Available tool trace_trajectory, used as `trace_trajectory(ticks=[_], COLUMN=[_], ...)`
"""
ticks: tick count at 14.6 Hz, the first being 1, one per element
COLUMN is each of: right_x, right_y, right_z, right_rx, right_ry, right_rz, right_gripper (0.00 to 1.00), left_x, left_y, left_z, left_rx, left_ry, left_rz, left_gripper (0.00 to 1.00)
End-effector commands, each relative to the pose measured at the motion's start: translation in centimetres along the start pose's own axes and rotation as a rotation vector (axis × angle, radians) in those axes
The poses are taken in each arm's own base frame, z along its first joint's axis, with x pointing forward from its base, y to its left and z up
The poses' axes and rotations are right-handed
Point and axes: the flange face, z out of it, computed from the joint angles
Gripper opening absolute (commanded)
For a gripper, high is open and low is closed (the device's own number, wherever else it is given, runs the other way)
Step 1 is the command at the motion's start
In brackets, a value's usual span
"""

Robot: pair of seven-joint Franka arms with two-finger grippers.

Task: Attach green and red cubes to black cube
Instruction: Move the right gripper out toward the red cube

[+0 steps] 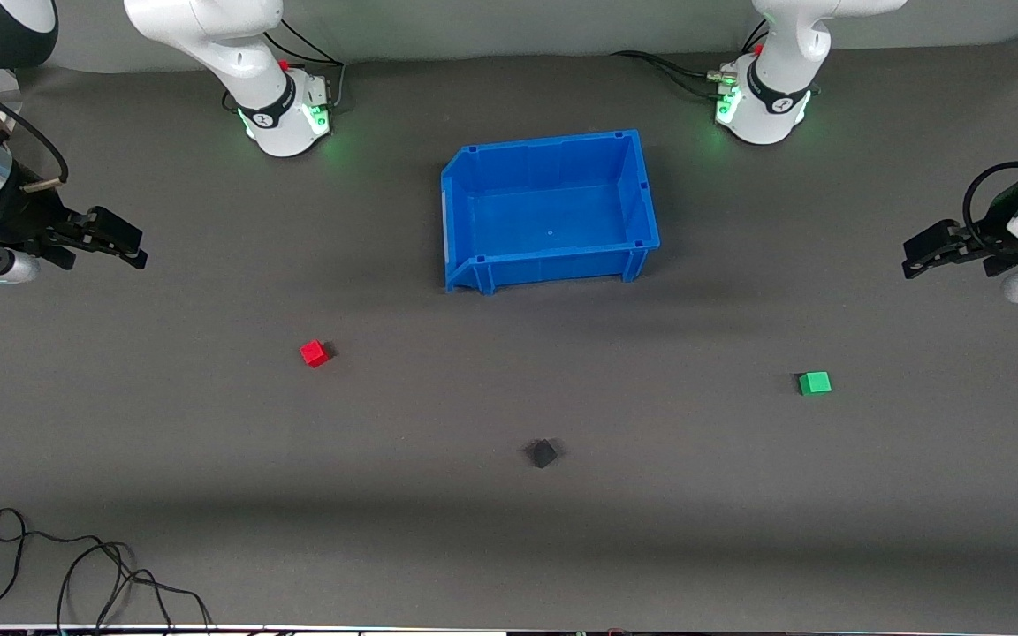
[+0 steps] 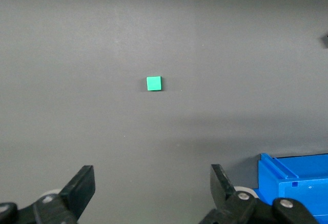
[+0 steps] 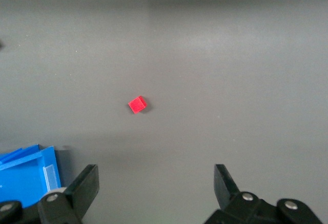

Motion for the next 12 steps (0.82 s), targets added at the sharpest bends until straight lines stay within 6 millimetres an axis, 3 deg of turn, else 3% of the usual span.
trace_trajectory(ticks=[1,5,12], right_x=[0.3,0.5,2.7], right_y=[0.1,0.3,1.4], right_z=[-0.2,-0.5,4.7], right_rx=[0.019,0.012,0.012], right_ry=[-0.013,-0.003,0.023], right_rz=[0.01,0.036,0.171], right_gripper=[0.99,0.99,0.99], left_x=[-0.2,-0.2,-0.2], left_y=[0.0,0.0,-0.2], left_z=[-0.5,-0.5,-0.5], left_rx=[0.017,0.017,0.015], left_ry=[-0.001,-0.001,0.001], left_rz=[0.018,0.018,0.011], left_gripper=[1.0,1.0,1.0])
